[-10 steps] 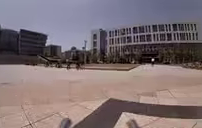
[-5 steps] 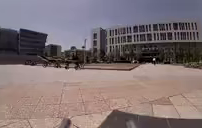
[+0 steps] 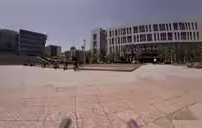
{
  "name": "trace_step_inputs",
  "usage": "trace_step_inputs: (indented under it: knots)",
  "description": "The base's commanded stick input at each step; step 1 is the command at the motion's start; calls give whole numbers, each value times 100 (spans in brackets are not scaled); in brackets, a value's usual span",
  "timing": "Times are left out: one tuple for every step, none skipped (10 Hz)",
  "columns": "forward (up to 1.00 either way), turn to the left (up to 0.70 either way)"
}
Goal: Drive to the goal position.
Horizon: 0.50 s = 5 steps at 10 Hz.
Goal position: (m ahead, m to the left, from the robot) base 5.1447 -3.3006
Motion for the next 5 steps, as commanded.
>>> trace_step_inputs:
  knots:
    - [100, 0]
    - [100, 0]
    - [100, -40]
    - [100, -40]
    - [100, -40]
